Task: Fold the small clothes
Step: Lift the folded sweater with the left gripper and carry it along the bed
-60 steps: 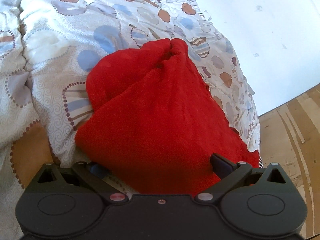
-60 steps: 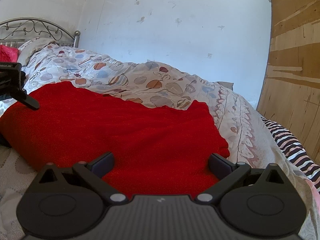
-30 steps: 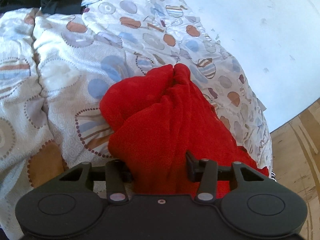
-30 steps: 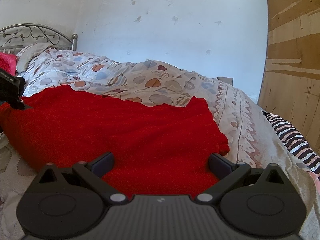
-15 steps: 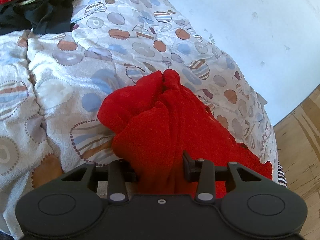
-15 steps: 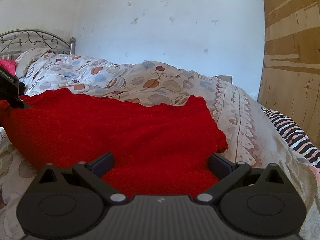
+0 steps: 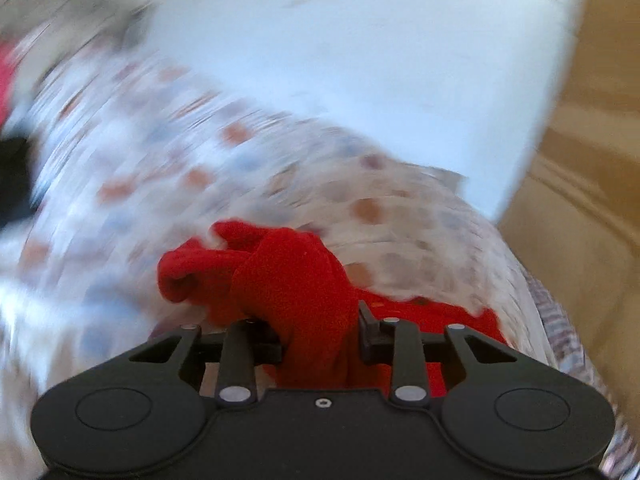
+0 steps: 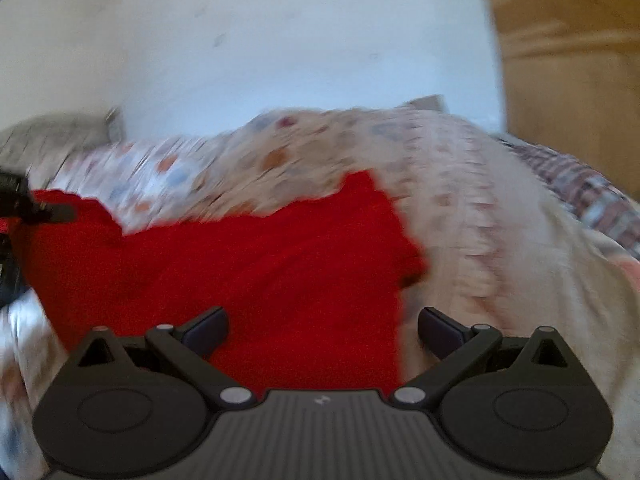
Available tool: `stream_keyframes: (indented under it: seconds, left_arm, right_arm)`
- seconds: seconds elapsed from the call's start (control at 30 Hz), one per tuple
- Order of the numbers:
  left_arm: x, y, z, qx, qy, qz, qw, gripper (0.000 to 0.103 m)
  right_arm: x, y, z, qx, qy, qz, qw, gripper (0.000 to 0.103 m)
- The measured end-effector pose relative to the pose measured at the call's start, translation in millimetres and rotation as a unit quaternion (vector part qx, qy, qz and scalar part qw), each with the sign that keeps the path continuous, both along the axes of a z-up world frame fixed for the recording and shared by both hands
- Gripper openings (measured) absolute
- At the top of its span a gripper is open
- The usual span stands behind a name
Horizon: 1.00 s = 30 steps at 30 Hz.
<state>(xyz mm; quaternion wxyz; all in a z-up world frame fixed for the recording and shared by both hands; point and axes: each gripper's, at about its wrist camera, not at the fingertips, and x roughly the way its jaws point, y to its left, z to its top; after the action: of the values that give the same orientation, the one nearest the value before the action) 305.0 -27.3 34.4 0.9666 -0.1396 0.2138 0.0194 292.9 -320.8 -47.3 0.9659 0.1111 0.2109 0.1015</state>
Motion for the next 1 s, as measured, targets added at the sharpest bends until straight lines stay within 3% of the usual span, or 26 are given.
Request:
stream_keyframes:
  seconds: [0.13, 0.3, 0.57, 0.67, 0.77, 1.0]
  left_arm:
    - [10, -53, 23, 0.111, -0.022, -0.100, 0.9886, 0.033]
    - [7, -118, 23, 0.163, -0.039, -0.211, 0.9631, 0.033]
    - [-16, -185, -23, 0.245, -0.008, -0.346, 0.9055, 0.033]
    - [-16, -184, -27, 0.251, -0.009, -0.346, 0.9042, 0.035]
    - [-16, -171, -18, 0.221, -0.014, -0.342, 0.9135, 0.043]
    - [-23, -133, -9, 0.100, -0.025, -0.374, 0.9215, 0.065]
  right_arm:
    - [-29, -43, 5, 0.027, -0.015, -0.054, 0.998, 0.103]
    - [-65, -89, 1, 0.020, -0.017, -0.123, 0.992, 0.103]
    - [-82, -130, -18, 0.031, 0.026, -0.166, 0.985, 0.103]
    - [-84, -134, -22, 0.040, 0.028, -0.166, 0.985, 0.103]
    - [-81, -133, -22, 0.044, 0.029, -0.163, 0.985, 0.103]
    - [-68, -129, -6, 0.055, 0.019, -0.144, 0.988, 0.103]
